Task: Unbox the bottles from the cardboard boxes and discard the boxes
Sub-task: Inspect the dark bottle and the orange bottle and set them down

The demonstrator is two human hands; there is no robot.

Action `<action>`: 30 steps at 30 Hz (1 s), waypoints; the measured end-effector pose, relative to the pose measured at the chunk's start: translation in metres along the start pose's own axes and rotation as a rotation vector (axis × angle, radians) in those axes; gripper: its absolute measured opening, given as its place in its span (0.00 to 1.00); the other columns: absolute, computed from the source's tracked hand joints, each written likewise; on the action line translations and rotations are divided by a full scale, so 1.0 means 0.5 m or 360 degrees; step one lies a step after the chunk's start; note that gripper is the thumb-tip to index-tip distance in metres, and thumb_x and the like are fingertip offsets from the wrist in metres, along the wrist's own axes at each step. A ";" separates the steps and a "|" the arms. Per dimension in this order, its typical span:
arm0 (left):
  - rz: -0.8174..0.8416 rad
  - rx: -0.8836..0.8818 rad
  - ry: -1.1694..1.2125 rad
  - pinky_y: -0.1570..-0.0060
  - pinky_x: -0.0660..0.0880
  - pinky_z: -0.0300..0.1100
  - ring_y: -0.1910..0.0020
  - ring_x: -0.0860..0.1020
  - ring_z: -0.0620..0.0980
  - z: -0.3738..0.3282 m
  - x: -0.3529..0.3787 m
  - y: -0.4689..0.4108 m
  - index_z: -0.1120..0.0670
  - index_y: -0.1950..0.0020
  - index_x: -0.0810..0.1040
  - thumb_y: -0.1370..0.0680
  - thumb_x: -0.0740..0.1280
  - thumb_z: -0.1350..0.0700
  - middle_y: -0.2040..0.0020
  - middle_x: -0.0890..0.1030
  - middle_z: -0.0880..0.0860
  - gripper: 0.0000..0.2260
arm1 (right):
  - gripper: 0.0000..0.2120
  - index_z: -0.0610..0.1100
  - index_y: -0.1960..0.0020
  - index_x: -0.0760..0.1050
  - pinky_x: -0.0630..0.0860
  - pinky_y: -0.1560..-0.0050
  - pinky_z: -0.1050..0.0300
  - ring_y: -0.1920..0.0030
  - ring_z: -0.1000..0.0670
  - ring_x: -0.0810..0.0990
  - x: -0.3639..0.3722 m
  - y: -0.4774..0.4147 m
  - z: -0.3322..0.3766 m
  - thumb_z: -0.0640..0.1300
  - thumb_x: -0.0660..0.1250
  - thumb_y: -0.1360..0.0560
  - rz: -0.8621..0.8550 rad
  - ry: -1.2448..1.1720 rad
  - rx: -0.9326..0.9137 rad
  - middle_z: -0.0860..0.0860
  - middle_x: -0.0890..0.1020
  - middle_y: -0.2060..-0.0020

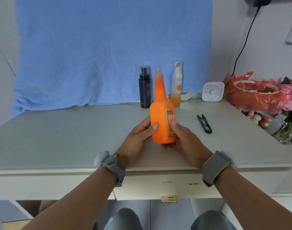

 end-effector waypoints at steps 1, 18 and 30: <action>0.0028 0.0038 0.0013 0.44 0.78 0.49 0.40 0.79 0.58 -0.004 0.002 0.001 0.52 0.25 0.68 0.18 0.60 0.50 0.33 0.78 0.56 0.21 | 0.27 0.45 0.43 0.76 0.78 0.59 0.55 0.64 0.46 0.79 0.000 -0.001 -0.001 0.64 0.51 0.23 -0.0005 0.0034 0.0002 0.43 0.83 0.61; -0.0574 0.0259 -0.0252 0.51 0.80 0.46 0.49 0.82 0.52 -0.118 -0.009 -0.002 0.53 0.41 0.76 0.26 0.73 0.46 0.49 0.81 0.48 0.18 | 0.22 0.53 0.44 0.74 0.79 0.64 0.56 0.57 0.49 0.82 0.008 0.000 0.069 0.65 0.52 0.26 -0.0403 -0.0001 -0.0295 0.51 0.83 0.54; 0.0186 0.0236 0.0058 0.51 0.79 0.40 0.55 0.84 0.48 -0.191 0.036 0.000 0.61 0.33 0.73 0.25 0.63 0.35 0.59 0.85 0.47 0.33 | 0.35 0.41 0.41 0.78 0.74 0.62 0.61 0.63 0.51 0.77 0.146 0.017 0.112 0.67 0.46 0.21 0.0971 -0.1245 0.0213 0.46 0.80 0.61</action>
Point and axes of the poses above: each hand's wrist, its own y-axis away from the middle knuckle, its own x-axis out of the palm, z = x × y, the point moved 8 cm from there along -y, towards the middle knuckle
